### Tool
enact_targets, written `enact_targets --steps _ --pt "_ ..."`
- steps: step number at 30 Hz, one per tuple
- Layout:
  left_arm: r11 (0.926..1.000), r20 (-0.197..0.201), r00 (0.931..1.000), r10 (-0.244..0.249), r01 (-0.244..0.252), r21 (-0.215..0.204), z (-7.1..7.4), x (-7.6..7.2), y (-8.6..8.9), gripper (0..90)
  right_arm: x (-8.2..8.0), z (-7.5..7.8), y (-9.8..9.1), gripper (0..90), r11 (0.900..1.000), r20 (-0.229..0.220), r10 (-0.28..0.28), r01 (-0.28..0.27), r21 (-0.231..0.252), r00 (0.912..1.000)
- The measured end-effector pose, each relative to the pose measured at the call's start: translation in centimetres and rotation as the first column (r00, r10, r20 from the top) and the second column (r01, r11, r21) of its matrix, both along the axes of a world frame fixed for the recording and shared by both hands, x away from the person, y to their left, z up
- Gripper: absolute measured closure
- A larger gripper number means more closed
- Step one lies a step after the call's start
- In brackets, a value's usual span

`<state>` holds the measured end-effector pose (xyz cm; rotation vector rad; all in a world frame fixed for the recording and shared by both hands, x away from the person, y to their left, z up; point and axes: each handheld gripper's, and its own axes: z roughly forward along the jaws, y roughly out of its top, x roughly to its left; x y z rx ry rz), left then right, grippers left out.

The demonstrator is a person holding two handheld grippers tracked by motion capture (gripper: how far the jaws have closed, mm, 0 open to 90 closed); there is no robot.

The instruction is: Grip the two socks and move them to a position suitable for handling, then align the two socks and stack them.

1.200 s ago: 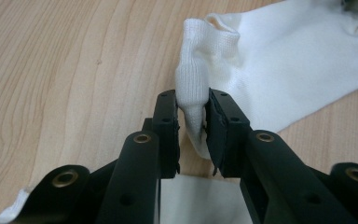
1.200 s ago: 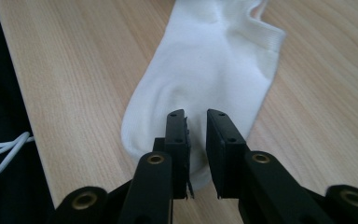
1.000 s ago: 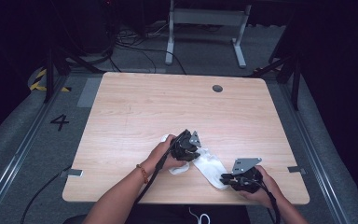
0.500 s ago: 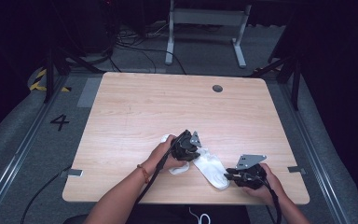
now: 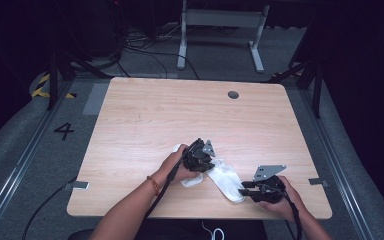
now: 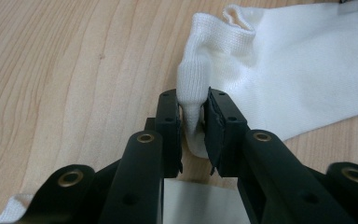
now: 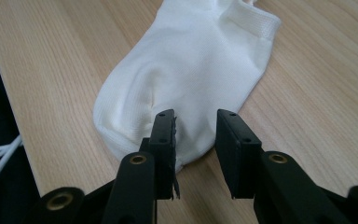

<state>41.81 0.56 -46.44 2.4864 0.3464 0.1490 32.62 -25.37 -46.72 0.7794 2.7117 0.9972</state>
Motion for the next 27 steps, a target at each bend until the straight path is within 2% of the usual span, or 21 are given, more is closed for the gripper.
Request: enact_targets --steps 3,4,5,7,13,14,19,23,27 --pt "1.0000 -0.002 1.0000 0.002 -0.002 -0.001 0.0 0.0 0.0 76.6 0.2 -0.1 -0.2 69.1 0.9999 -0.010 -0.001 0.001 0.015 0.9999" --pt "1.0000 -0.002 1.0000 -0.002 0.002 0.000 0.0 0.0 0.1 76.6 0.2 -0.1 -0.2 71.6 0.9998 -0.014 -0.002 0.002 0.021 0.9999" --pt "1.0000 0.000 1.0000 -0.005 0.005 0.001 0.0 0.0 0.1 78.8 0.2 -0.1 -0.1 81.5 0.9996 -0.027 0.009 -0.008 0.026 0.9996" --pt "0.9999 0.007 0.9999 -0.012 0.012 0.005 0.0 0.0 0.0 82.1 0.1 -0.2 0.0 85.3 0.9992 -0.037 0.017 -0.016 0.037 0.9992" --pt "0.9994 0.022 0.9992 -0.034 0.034 0.009 0.0 -0.3 -0.3 88.2 0.0 -0.1 0.0 86.8 0.9986 -0.040 0.029 -0.027 0.046 0.9988" --pt "0.9992 0.021 0.9991 -0.035 0.035 0.018 0.1 -0.3 -0.2 88.4 -0.2 0.0 0.2 86.9 0.9975 -0.039 0.050 -0.048 0.052 0.9980" --pt "0.9996 0.015 0.9997 -0.021 0.021 -0.018 0.7 -0.3 0.4 88.4 -0.4 1.1 0.7 87.1 0.9943 0.004 0.066 -0.066 0.083 0.9978" --pt "0.9991 0.002 0.9999 -0.011 0.011 -0.040 1.6 -0.2 1.2 88.3 -0.4 1.4 0.9 87.0 0.9922 0.011 0.079 -0.079 0.097 0.9969" --pt "0.9992 0.007 1.0000 -0.006 0.007 -0.040 2.7 -0.1 2.2 88.3 -0.5 2.0 1.4 87.0 0.9882 0.018 0.094 -0.095 0.120 0.9954"
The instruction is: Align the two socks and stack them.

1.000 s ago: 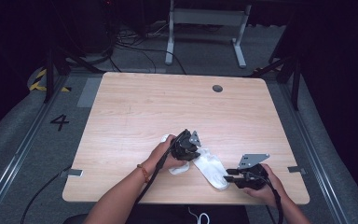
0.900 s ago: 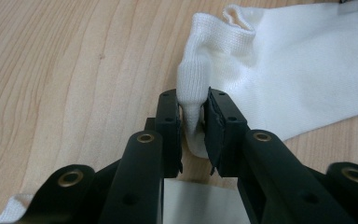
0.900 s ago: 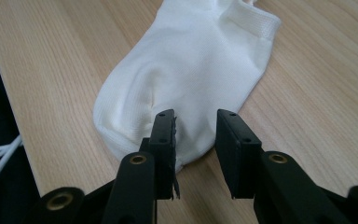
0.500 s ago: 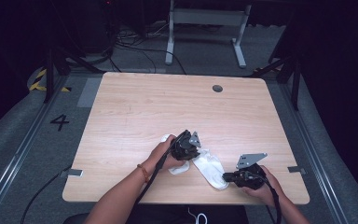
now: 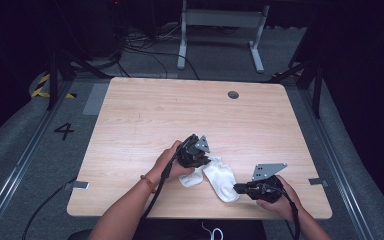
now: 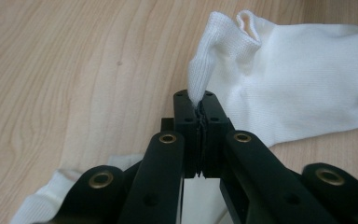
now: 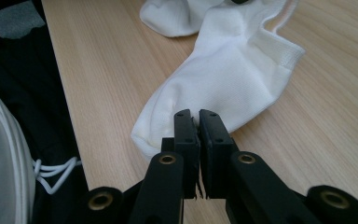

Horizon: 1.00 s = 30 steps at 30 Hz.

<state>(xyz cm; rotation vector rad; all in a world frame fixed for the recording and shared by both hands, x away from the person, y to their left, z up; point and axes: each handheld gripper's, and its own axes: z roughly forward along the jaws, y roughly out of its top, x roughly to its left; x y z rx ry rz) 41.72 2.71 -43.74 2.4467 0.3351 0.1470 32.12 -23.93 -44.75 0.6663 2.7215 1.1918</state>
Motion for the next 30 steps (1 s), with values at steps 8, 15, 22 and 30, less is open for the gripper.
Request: enact_targets --steps 8,15,22,30 --pt "0.9995 0.022 0.9993 0.030 -0.029 -0.011 2.2 -0.4 1.9 88.4 0.0 1.3 1.8 87.0 0.9990 0.023 0.026 -0.027 0.036 0.9994" --pt "0.9970 0.035 0.9964 0.077 -0.077 0.003 3.7 -0.3 4.6 88.3 0.6 2.4 4.4 87.0 0.9972 0.058 0.058 -0.060 0.044 0.9967" --pt "0.9913 0.034 0.9915 0.126 -0.127 0.035 4.7 0.6 6.7 88.4 1.9 2.4 7.7 87.0 0.9955 0.064 0.084 -0.087 0.038 0.9944" --pt "0.9835 0.004 0.9865 0.164 -0.164 0.077 4.5 1.7 8.1 88.1 2.9 1.6 10.7 86.9 0.9949 0.049 0.098 -0.099 0.021 0.9940"
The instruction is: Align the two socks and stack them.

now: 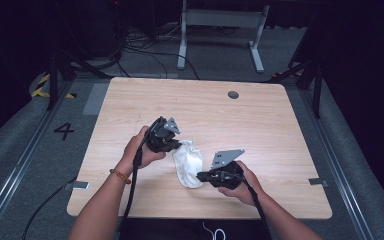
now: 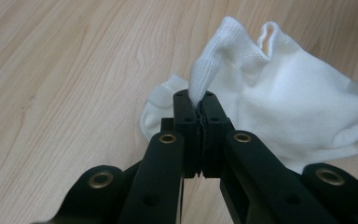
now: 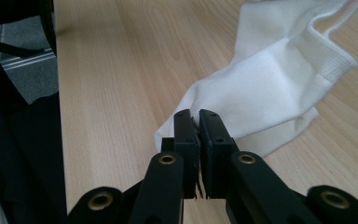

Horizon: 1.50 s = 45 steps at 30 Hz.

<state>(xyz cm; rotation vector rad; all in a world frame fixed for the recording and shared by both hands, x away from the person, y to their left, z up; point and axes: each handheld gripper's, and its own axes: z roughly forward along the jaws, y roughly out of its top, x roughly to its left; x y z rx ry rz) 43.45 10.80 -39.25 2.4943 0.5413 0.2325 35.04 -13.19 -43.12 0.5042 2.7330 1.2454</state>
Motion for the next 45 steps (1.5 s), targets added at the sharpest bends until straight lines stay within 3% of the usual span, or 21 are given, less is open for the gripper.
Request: enact_targets --steps 6,11,18,24,28,35,37,45 --pt "0.9993 -0.027 0.9996 0.011 -0.010 0.035 -1.3 1.2 -0.4 87.4 0.5 -0.9 1.1 86.9 0.9995 0.005 -0.003 0.003 -0.032 1.0000" --pt "0.9966 -0.053 0.9981 0.031 -0.027 0.077 -3.4 2.2 -1.1 87.0 0.7 -1.6 1.5 86.8 0.9976 0.024 -0.012 0.014 -0.069 0.9997" --pt "0.9948 -0.069 0.9960 0.058 -0.052 0.088 -5.1 2.9 -0.7 86.8 1.1 -2.5 1.2 86.7 0.9944 0.019 -0.048 0.049 -0.093 0.9987" --pt "0.9945 -0.045 0.9972 0.059 -0.055 0.089 -5.1 3.0 -1.2 86.2 1.2 -2.4 0.9 86.6 0.9936 0.025 -0.077 0.079 -0.080 0.9967" --pt "0.9965 -0.029 0.9983 0.051 -0.049 0.068 -4.8 2.9 -1.5 85.4 0.9 -2.1 0.7 86.5 0.9941 0.039 -0.082 0.085 -0.067 0.9959" --pt "0.9959 -0.046 0.9971 0.060 -0.057 0.071 -5.4 3.3 -1.8 83.2 1.1 -2.2 0.2 86.1 0.9899 0.052 -0.106 0.110 -0.089 0.9930" --pt "0.9940 -0.050 0.9973 0.054 -0.049 0.098 -5.5 3.5 -2.1 82.5 1.4 -2.3 -0.1 86.1 0.9883 0.038 -0.117 0.120 -0.095 0.9925" --pt "0.9933 -0.034 0.9976 0.061 -0.057 0.101 -5.9 3.7 -2.6 79.5 2.1 -3.5 -0.4 85.9 0.9836 0.000 -0.134 0.133 -0.122 0.9909"
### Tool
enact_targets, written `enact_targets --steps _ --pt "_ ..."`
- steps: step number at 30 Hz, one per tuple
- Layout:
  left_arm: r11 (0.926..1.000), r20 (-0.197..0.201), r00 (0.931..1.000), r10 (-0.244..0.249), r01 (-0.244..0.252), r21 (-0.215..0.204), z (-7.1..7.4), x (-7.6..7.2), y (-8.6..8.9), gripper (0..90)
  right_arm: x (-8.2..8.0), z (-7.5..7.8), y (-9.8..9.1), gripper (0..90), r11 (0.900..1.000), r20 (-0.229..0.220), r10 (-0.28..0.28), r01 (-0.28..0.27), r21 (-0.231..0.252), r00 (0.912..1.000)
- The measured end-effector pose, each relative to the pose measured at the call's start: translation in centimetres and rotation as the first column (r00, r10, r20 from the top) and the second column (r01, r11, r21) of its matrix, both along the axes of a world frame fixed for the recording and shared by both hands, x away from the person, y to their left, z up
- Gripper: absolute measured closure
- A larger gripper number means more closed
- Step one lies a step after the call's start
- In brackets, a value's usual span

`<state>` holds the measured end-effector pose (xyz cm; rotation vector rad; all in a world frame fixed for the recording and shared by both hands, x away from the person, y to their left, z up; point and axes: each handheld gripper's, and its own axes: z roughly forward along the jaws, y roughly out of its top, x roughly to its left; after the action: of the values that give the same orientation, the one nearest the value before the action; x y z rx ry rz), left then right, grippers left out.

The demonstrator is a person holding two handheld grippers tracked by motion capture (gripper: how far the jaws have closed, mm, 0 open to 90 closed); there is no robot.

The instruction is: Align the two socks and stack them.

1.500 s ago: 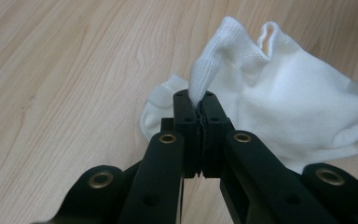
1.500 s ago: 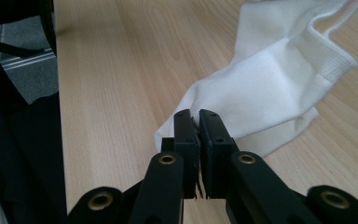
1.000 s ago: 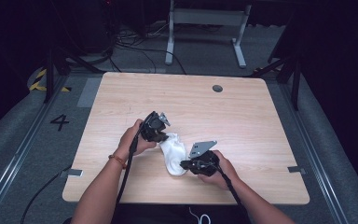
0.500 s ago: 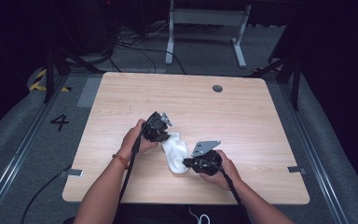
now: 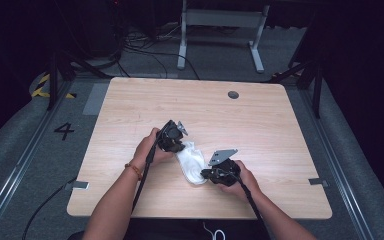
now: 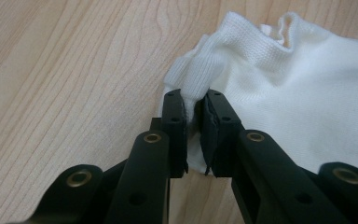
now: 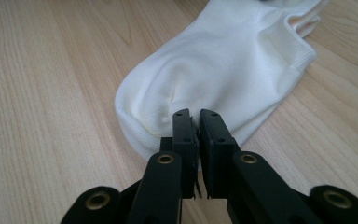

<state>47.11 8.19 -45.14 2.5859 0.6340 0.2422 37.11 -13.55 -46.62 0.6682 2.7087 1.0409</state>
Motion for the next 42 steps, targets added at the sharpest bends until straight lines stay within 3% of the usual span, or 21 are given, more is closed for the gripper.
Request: enact_targets --steps 5,7,8,10,12,13,14,16,17,20,22,24,27,30,31,34,40,42 --pt "0.9995 0.016 0.9994 0.030 -0.030 0.004 0.1 0.0 0.0 72.6 0.1 -0.1 -0.1 85.2 0.9999 -0.016 -0.006 0.006 0.015 0.9999" --pt "0.9983 0.042 0.9977 0.054 -0.055 0.018 0.3 -0.1 0.1 63.4 0.0 -0.1 -0.1 85.0 0.9999 -0.014 -0.008 0.008 0.012 0.9999" --pt "0.9973 0.057 0.9956 0.074 -0.074 -0.004 0.6 -0.3 0.3 58.9 0.0 -0.2 -0.1 84.9 0.9999 -0.013 -0.011 0.011 0.012 0.9999" --pt "0.9961 0.057 0.9959 0.070 -0.067 -0.057 1.4 -0.7 0.7 58.2 0.0 -0.2 -0.1 84.8 0.9998 -0.013 -0.013 0.013 0.014 0.9998" --pt "0.9886 0.050 0.9963 0.069 -0.062 -0.137 2.4 -1.8 0.9 47.3 0.0 -0.2 -0.1 84.0 0.9997 -0.015 -0.021 0.021 0.014 0.9997" --pt "0.9886 0.050 0.9963 0.069 -0.062 -0.137 2.4 -1.8 0.9 45.4 0.0 -0.2 -0.1 84.0 0.9997 -0.015 -0.021 0.021 0.014 0.9997" --pt "0.9895 0.065 0.9977 0.020 -0.011 -0.144 2.9 -3.1 0.5 44.7 0.0 -0.2 -0.1 83.1 0.9997 -0.011 -0.022 0.022 0.013 0.9997" --pt "0.9896 0.066 0.9978 0.006 0.004 -0.144 2.8 -3.7 0.1 44.2 0.0 -0.2 -0.1 83.1 0.9997 -0.011 -0.022 0.022 0.013 0.9997" --pt "0.9924 0.078 0.9968 -0.018 0.028 -0.120 2.4 -4.4 -0.5 43.3 0.0 -0.2 -0.1 83.1 0.9997 -0.011 -0.022 0.022 0.012 0.9997" --pt "0.9938 0.056 0.9969 -0.055 0.060 -0.094 1.4 -5.2 -1.5 43.4 -0.1 -0.2 -0.1 82.9 0.9998 -0.004 -0.020 0.020 0.007 0.9998" --pt "0.9969 0.071 0.9948 -0.073 0.075 -0.021 0.5 -5.6 -2.3 43.5 -0.1 -0.1 0.0 82.2 0.9998 0.000 -0.019 0.019 0.004 0.9998" --pt "0.9976 0.074 0.9948 -0.069 0.070 -0.001 -0.2 -5.7 -2.6 44.0 -0.2 -0.1 0.0 80.4 0.9998 0.005 -0.017 0.017 -0.005 0.9998" --pt "0.9971 0.062 0.9957 -0.068 0.070 -0.029 -0.6 -5.6 -2.6 45.3 -0.3 0.3 0.0 69.6 0.9996 0.028 -0.008 0.008 -0.026 0.9996" --pt "0.9964 0.052 0.9959 -0.074 0.076 -0.037 -0.6 -5.5 -2.4 46.2 -0.4 1.1 -0.4 67.2 0.9999 0.056 -0.007 0.007 0.011 0.9984" --pt "0.9961 0.045 0.9962 -0.074 0.076 -0.045 -0.7 -5.4 -2.3 46.3 -0.6 1.7 -0.5 67.4 0.9986 0.075 -0.014 0.010 0.053 0.9971" --pt "0.9955 0.035 0.9966 -0.075 0.077 -0.055 -0.7 -5.3 -2.2 46.3 -0.7 1.8 -0.1 67.7 0.9977 0.096 -0.011 0.005 0.068 0.9953" --pt "0.9946 0.035 0.9963 -0.078 0.080 -0.066 -0.8 -5.2 -2.0 46.3 -0.7 0.1 1.8 65.5 0.9995 0.106 0.027 -0.025 -0.018 0.9940" --pt "0.9939 0.033 0.9965 -0.076 0.079 -0.077 -0.9 -5.2 -2.0 46.3 -0.8 0.0 1.7 64.1 0.9993 0.107 0.034 -0.032 -0.019 0.9937"
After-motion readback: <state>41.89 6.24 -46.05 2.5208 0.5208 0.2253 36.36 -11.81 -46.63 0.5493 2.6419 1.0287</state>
